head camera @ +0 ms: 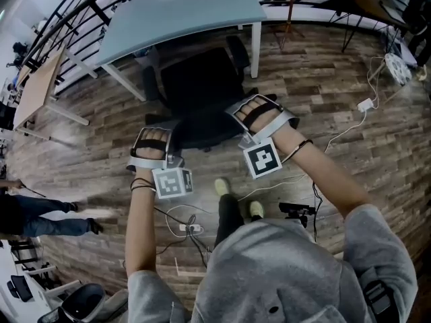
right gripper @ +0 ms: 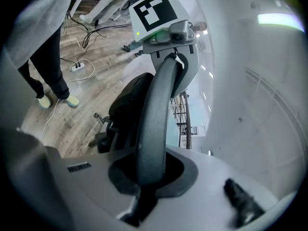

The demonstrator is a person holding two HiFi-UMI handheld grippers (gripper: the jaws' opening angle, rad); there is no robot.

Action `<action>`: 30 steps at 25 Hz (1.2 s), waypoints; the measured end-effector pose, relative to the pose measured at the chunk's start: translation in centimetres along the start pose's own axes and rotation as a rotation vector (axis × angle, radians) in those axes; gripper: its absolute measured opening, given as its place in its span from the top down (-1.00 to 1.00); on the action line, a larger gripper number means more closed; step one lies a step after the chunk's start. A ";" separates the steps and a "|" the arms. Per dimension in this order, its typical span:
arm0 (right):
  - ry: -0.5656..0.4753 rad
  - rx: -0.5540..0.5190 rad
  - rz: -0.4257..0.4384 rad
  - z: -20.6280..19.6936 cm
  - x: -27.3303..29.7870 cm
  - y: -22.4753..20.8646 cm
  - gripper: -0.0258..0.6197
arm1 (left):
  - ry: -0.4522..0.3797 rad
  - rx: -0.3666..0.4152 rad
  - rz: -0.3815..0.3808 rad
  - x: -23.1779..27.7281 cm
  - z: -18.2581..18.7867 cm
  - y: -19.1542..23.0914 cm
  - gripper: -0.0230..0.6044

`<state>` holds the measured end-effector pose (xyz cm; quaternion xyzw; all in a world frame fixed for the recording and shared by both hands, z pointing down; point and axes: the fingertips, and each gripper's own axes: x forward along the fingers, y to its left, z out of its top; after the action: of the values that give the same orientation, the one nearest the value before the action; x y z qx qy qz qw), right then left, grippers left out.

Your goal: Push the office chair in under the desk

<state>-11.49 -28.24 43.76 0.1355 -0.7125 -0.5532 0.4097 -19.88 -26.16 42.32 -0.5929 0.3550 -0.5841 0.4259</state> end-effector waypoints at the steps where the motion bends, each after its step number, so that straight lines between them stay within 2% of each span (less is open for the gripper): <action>1: 0.003 0.001 0.004 0.1 0.5 -0.2 0.83 | -0.003 -0.001 0.001 0.3 -0.5 0.1 0.84; 13: 0.043 0.011 0.014 -0.9 6.7 -2.7 0.83 | -0.067 0.018 0.039 5.3 -4.6 2.0 0.84; 26: 0.105 -0.016 0.009 -2.9 15.9 -6.3 0.83 | -0.072 0.035 0.041 13.3 -11.3 4.1 0.84; 30: 0.099 -0.006 0.010 -3.9 18.2 -7.4 0.83 | -0.069 0.030 0.033 15.7 -12.4 5.0 0.84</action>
<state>-21.99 -45.24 45.15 0.1578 -0.6903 -0.5459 0.4478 -30.79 -43.59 43.28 -0.6003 0.3411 -0.5616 0.4560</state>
